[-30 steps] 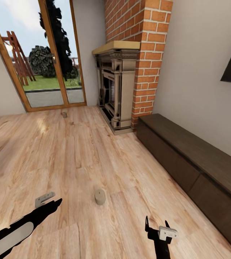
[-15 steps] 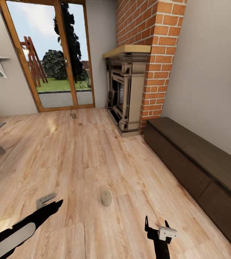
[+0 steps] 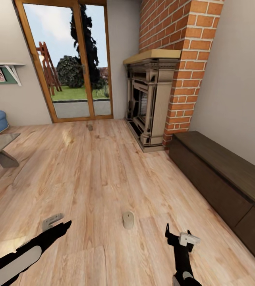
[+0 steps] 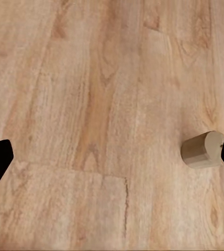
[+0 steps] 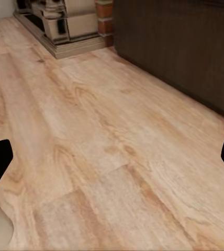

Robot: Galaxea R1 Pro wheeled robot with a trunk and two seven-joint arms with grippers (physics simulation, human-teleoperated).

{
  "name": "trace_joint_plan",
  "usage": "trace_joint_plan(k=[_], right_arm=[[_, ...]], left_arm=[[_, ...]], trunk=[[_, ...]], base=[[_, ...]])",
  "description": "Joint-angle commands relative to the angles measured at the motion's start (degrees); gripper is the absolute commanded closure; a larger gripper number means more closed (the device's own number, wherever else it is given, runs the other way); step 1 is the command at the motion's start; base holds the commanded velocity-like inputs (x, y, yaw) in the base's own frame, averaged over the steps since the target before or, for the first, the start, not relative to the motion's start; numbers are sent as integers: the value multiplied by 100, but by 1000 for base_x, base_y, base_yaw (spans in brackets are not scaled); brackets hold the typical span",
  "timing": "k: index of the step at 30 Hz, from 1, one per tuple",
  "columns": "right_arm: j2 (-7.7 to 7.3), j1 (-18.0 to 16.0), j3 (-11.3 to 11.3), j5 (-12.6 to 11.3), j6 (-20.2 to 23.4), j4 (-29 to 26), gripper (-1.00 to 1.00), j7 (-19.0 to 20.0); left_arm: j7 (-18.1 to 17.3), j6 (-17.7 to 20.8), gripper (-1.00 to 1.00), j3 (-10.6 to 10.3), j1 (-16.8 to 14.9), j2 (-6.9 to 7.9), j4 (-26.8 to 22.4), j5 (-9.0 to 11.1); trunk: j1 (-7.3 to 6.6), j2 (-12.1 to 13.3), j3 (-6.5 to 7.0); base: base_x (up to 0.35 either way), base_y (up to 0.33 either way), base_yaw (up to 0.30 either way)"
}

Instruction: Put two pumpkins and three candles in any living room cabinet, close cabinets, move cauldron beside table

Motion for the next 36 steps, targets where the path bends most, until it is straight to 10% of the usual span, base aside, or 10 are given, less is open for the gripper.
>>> trace_joint_plan(k=[1,7,10,36], right_arm=[[15,-18,-37,-49,923,-558,-100,10],[234,-62,-20,-75,4197,-2607,-100,7],[298,-63,-10,-144,4893,-3240,-100,69],[301,187,3,-278,5006,-3916,-100,299]], left_arm=[[22,-48,-100,-24,-12,-33,-5,52],[21,-48,-100,-20,-13,-76,-3,38],[21,-48,-100,-19,-13,-79,-4,34],[22,-48,-100,-33,-12,-386,335,34]], trunk=[[-1,-2,-6],[-1,-2,-6],[-1,-2,-6],[-1,-2,-6]], base=[[8,5,0],[20,62,0],[88,242,0],[63,181,59]])
